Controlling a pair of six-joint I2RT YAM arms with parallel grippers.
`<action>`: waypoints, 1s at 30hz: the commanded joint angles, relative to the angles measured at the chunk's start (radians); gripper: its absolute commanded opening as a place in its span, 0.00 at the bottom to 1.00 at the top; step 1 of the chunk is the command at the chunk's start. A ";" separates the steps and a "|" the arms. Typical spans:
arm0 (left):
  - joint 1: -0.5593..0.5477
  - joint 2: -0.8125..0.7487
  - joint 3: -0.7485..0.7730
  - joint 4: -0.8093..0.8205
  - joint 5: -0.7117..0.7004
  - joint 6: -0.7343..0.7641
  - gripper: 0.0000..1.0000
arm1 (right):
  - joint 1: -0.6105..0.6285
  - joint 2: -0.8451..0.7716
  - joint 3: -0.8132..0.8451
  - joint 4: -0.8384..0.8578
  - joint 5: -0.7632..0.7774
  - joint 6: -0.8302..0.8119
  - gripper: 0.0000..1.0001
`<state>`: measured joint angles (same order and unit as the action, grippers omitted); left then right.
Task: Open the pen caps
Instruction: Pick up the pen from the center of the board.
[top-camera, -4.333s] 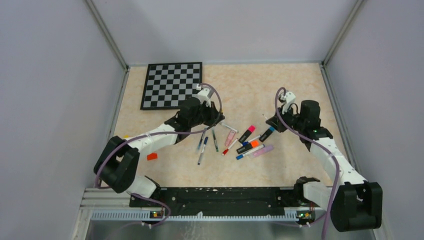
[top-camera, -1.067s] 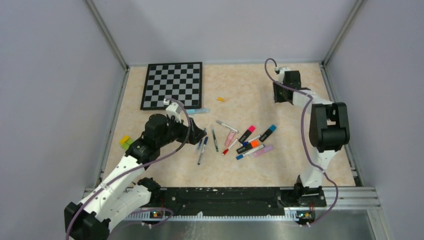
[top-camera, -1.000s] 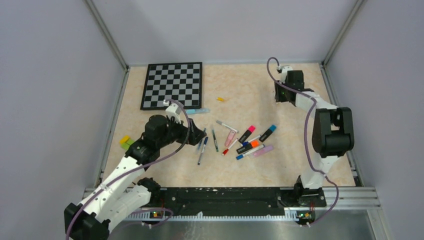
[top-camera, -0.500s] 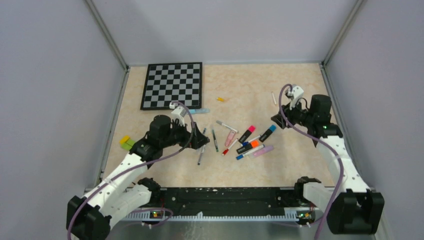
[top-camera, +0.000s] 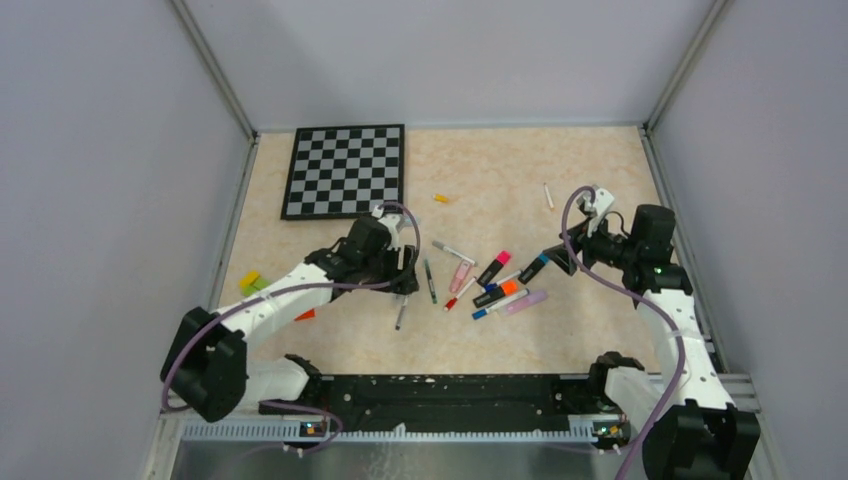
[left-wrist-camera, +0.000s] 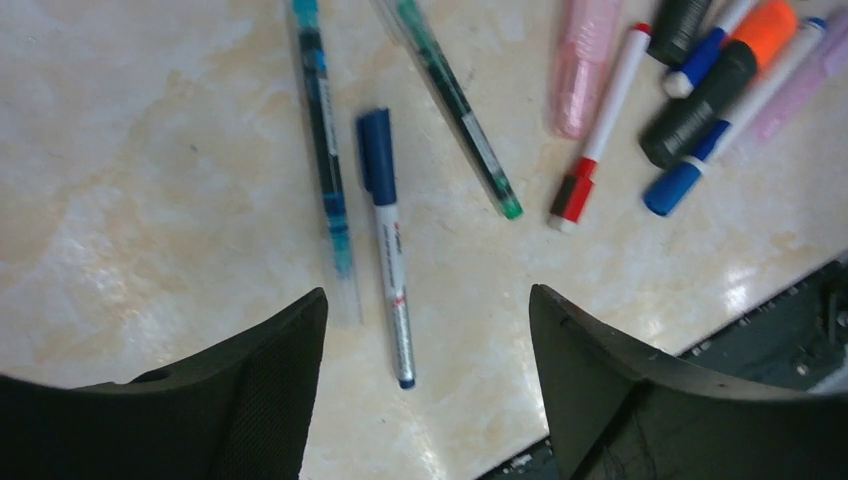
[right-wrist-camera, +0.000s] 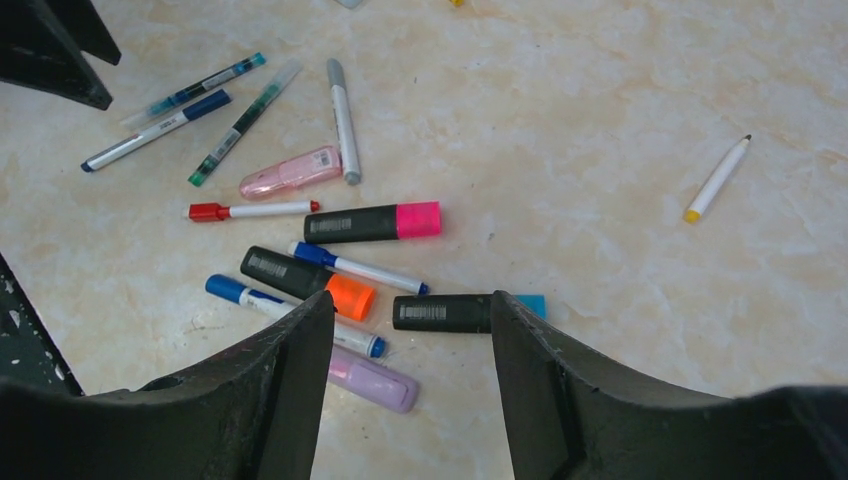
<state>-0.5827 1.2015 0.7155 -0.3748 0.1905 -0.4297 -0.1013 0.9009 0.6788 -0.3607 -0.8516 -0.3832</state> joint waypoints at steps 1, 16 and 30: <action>-0.004 0.148 0.108 -0.007 -0.199 0.079 0.76 | -0.008 0.001 0.004 -0.001 -0.029 -0.047 0.58; 0.052 0.427 0.426 -0.023 -0.132 0.280 0.66 | -0.010 0.016 0.003 -0.011 -0.027 -0.075 0.58; -0.062 0.402 0.331 0.032 -0.161 -0.167 0.65 | -0.009 0.022 0.002 -0.015 -0.049 -0.077 0.58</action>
<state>-0.6014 1.6127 1.0416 -0.3599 0.1989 -0.4217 -0.1013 0.9234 0.6785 -0.3904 -0.8700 -0.4435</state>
